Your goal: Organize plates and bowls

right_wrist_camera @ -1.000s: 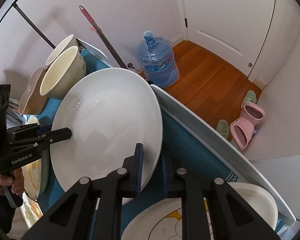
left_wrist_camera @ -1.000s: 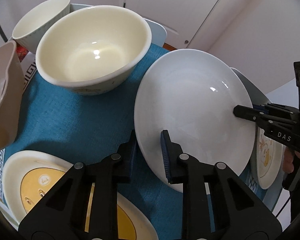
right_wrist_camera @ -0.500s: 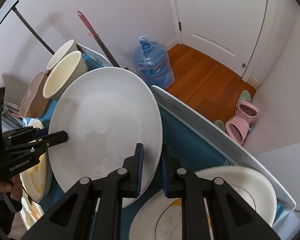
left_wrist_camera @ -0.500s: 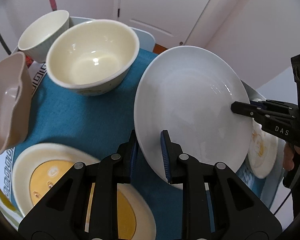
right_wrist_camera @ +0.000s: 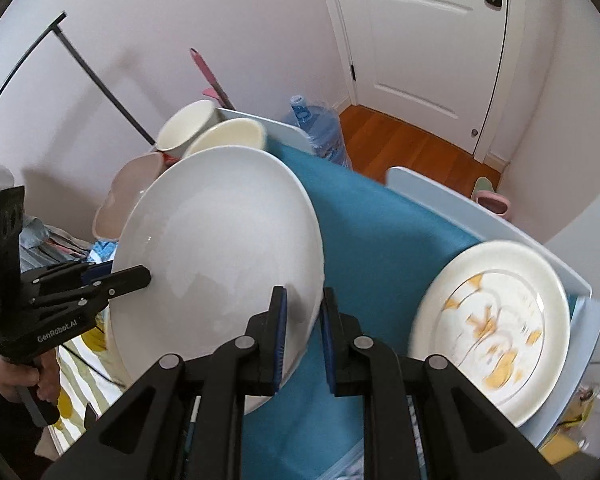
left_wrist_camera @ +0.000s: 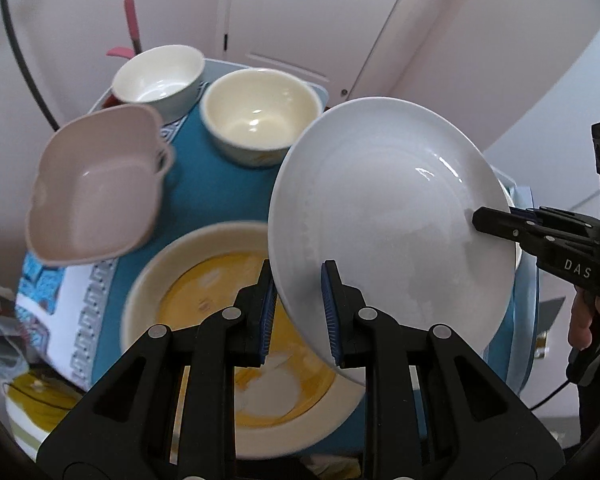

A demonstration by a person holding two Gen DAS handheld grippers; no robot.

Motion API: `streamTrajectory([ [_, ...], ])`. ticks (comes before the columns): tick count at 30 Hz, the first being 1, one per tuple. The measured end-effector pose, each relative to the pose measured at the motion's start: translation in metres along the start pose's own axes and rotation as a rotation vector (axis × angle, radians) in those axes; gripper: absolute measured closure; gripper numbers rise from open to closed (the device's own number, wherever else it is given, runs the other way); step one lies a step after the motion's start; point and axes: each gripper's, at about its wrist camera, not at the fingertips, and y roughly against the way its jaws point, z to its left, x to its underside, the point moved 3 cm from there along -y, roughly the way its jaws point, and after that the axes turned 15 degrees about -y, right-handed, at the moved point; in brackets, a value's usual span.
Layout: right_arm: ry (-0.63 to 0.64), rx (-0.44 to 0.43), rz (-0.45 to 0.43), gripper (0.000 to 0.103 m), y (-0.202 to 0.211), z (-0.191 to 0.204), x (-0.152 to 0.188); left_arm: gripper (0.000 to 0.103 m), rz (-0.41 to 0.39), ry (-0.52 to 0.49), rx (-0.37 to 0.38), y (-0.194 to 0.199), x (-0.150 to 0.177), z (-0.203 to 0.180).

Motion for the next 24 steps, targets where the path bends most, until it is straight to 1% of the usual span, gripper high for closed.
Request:
streamTrajectory([
  [3,-0.030,0.005,-0.017,0.088,0.002,0.024,0.023,0.083,0.014,-0.027,0.009,0.013,0.014,0.019],
  [6,-0.079,-0.001,-0.026,0.088,-0.003,0.040,0.043,0.083,0.035,-0.055,0.025,0.015,0.030,0.035],
  [12,-0.199,0.037,-0.037,0.088,-0.027,0.063,0.083,0.083,0.091,-0.101,0.095,-0.006,0.058,0.056],
  [14,-0.242,0.055,-0.045,0.088,-0.033,0.067,0.093,0.083,0.108,-0.129,0.116,-0.013,0.061,0.057],
  [15,-0.277,0.063,-0.032,0.088,-0.037,0.069,0.095,0.083,0.114,-0.144,0.123,-0.017,0.062,0.058],
  [18,-0.339,0.083,-0.043,0.088,-0.047,0.071,0.102,0.083,0.135,-0.178,0.136,-0.025,0.063,0.059],
  [22,-0.369,0.118,-0.050,0.088,-0.048,0.069,0.108,0.083,0.148,-0.215,0.147,-0.039,0.062,0.060],
  [24,-0.380,0.132,-0.056,0.088,-0.047,0.068,0.111,0.083,0.153,-0.236,0.136,-0.045,0.060,0.058],
])
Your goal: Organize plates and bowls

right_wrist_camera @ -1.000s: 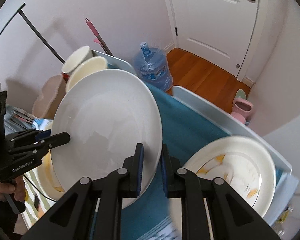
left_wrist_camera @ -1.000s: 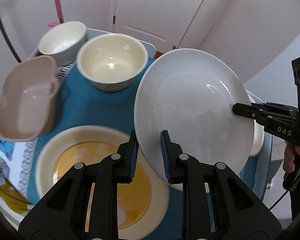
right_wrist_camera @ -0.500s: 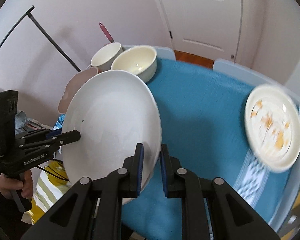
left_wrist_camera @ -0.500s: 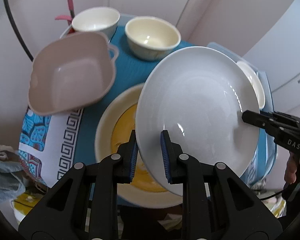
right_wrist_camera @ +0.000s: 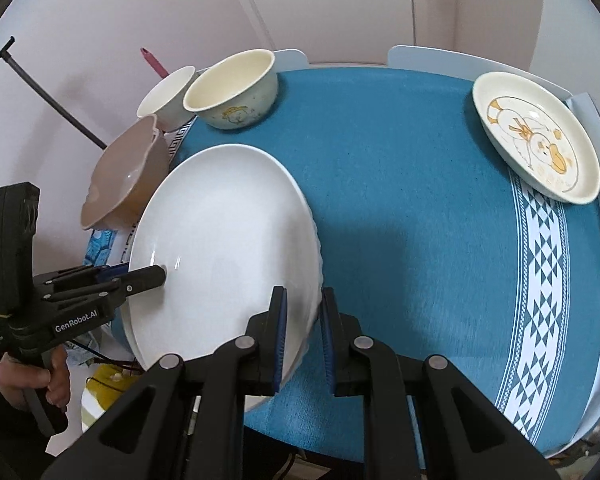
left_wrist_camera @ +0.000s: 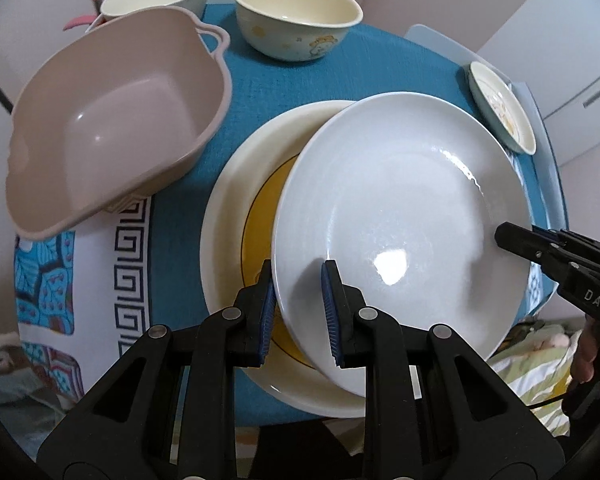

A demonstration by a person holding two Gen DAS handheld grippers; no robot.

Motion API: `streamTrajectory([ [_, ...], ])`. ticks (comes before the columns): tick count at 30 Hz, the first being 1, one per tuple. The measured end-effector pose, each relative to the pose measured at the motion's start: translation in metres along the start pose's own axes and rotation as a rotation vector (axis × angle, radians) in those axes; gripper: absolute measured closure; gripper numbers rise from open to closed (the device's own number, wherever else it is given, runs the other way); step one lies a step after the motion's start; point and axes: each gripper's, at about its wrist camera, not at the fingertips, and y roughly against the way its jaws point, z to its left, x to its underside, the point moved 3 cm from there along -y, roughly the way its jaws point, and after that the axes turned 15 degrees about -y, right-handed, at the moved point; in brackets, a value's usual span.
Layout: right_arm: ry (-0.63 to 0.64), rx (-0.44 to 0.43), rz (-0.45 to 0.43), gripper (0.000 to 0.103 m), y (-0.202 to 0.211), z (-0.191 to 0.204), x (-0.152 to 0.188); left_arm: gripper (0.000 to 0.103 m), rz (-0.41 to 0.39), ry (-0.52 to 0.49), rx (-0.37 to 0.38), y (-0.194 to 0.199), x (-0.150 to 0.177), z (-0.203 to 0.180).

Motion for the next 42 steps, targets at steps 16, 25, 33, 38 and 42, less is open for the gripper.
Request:
streamTrajectory([
  [16,0.021,0.072,-0.051,0.088,0.001,0.012,0.016,0.083,0.023,-0.163,-0.179,-0.012,-0.014,-0.019],
  [25,0.050,0.100,-0.059,0.088,-0.006,0.014,0.018,0.083,-0.003,-0.251,-0.306,-0.002,-0.013,-0.028],
  [33,0.121,0.140,-0.073,0.088,-0.010,0.029,0.023,0.083,-0.015,-0.230,-0.318,0.005,-0.011,-0.019],
  [38,0.139,0.167,-0.082,0.088,-0.011,0.032,0.024,0.083,-0.017,-0.241,-0.344,0.007,-0.010,-0.023],
  [42,0.144,0.163,-0.085,0.088,-0.010,0.034,0.025,0.083,-0.023,-0.235,-0.362,0.010,-0.008,-0.021],
])
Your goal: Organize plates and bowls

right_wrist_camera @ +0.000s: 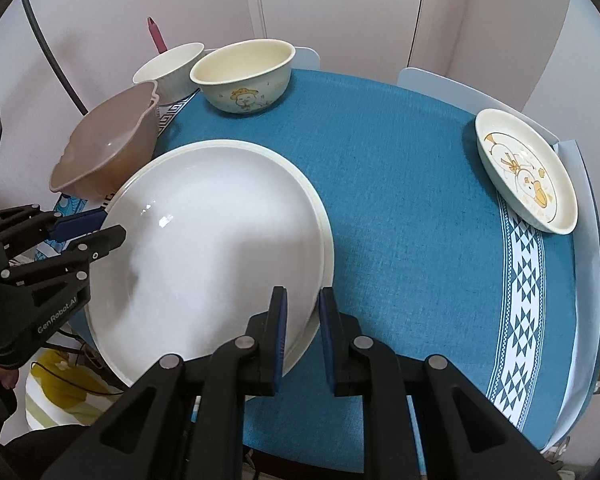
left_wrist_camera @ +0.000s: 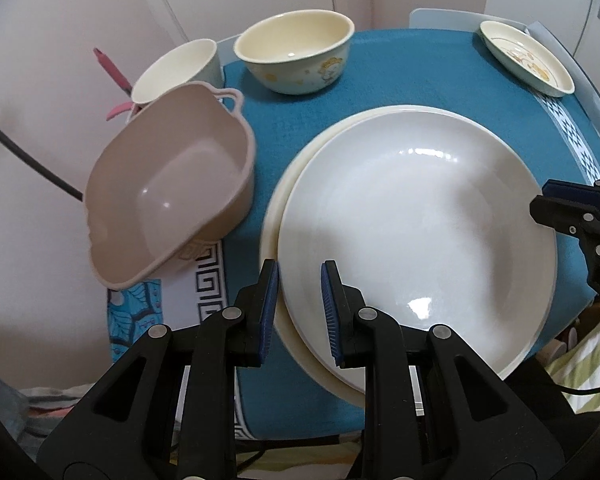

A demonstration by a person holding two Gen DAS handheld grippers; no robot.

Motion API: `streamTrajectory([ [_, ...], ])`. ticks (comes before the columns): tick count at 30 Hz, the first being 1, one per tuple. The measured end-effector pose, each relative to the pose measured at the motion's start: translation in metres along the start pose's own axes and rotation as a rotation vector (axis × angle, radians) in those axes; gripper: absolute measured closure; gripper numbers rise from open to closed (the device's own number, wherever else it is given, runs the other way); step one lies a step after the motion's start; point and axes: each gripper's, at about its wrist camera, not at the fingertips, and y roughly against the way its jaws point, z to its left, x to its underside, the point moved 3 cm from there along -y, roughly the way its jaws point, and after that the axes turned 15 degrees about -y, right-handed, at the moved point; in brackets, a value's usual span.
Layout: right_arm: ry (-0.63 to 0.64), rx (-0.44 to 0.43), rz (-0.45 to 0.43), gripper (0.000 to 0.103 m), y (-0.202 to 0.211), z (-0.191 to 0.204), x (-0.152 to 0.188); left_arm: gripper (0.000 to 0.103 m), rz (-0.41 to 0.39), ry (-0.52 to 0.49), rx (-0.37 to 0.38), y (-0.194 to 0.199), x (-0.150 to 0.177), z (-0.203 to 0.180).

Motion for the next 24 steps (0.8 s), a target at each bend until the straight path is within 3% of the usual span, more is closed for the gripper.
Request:
streamTrajectory([
  [10,0.005,0.004,-0.009,0.088,0.003,0.001,-0.001,0.083,-0.012,0.004,0.023,0.005,-0.002,0.002],
  [16,-0.063,-0.041,-0.094,0.088,0.050,-0.015,-0.022,0.083,-0.134,0.016,0.044,0.060,-0.025,0.007],
  [18,-0.086,-0.050,-0.131,0.088,0.068,-0.025,-0.029,0.067,-0.186,0.019,0.047,0.079,-0.038,0.008],
  [19,-0.101,-0.056,-0.141,0.088,0.074,-0.029,-0.031,0.034,-0.216,0.018,0.048,0.089,-0.047,0.008],
  [20,-0.126,-0.065,-0.148,0.079,0.080,-0.036,-0.034,0.004,-0.247,0.018,0.047,0.097,-0.053,0.008],
  [21,-0.153,-0.069,-0.157,0.049,0.085,-0.043,-0.036,0.000,-0.309,0.014,0.052,0.109,-0.061,0.007],
  [22,-0.179,-0.067,-0.171,0.028,0.091,-0.050,-0.038,0.000,-0.346,0.004,0.066,0.115,-0.068,0.006],
  [23,-0.198,-0.064,-0.184,0.000,0.095,-0.054,-0.040,0.000,-0.369,-0.013,0.090,0.120,-0.076,0.002],
  [24,-0.217,-0.060,-0.204,0.000,0.100,-0.061,-0.039,0.000,-0.380,-0.034,0.119,0.122,-0.086,-0.003],
])
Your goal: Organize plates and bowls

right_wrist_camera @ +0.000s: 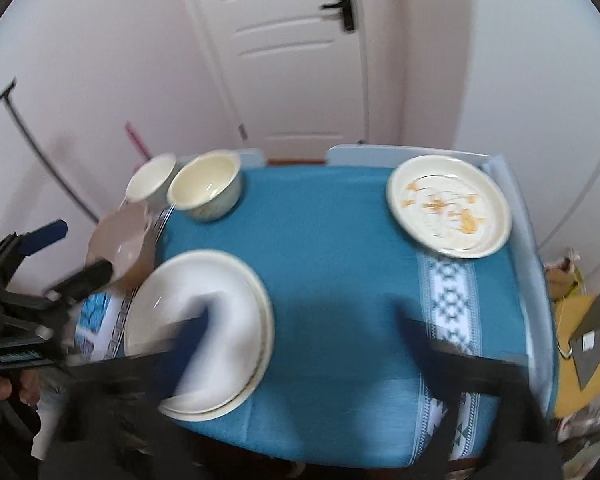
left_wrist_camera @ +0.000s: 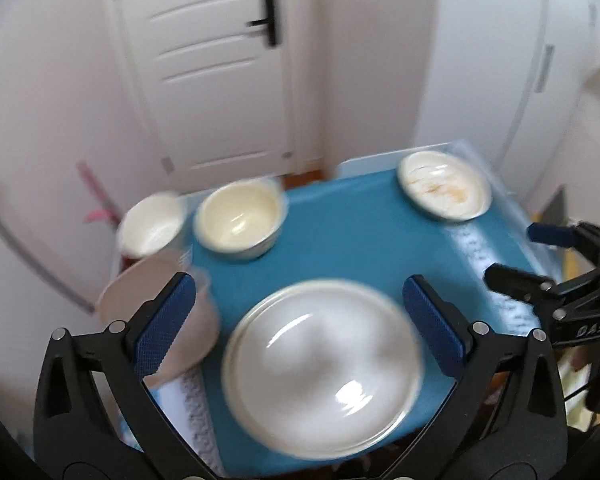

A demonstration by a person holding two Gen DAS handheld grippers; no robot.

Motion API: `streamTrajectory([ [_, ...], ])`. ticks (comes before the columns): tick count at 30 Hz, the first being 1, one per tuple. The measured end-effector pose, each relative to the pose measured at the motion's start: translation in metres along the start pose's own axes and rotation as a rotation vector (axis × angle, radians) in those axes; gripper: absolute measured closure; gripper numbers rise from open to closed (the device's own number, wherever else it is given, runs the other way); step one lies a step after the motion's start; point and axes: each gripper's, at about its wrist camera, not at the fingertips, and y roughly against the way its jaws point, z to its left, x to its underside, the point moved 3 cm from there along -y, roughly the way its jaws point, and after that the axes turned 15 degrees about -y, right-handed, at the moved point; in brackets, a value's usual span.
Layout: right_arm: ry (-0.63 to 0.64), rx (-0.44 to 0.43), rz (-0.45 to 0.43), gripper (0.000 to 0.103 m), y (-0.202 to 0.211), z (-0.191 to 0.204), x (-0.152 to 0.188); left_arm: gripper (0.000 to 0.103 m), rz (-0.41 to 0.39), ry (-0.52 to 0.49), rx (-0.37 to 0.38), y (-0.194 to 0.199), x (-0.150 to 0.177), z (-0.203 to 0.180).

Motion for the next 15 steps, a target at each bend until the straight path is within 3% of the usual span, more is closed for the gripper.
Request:
streamTrajectory([
  [3,-0.045,0.054,-0.043,0.000,0.016,-0.022,-0.006,0.000,-0.036,-0.032,0.087,-0.012,-0.031,-0.011],
  [6,-0.099,0.119,-0.030,0.000,0.028,-0.049,-0.014,0.000,-0.051,-0.047,0.202,-0.031,-0.065,-0.022],
  [9,-0.168,0.133,-0.076,0.000,0.046,-0.076,-0.031,0.000,-0.066,-0.070,0.291,-0.051,-0.098,-0.037],
  [15,-0.270,0.125,-0.084,0.000,0.038,-0.127,-0.074,0.000,0.012,-0.084,0.386,-0.128,-0.150,-0.062],
])
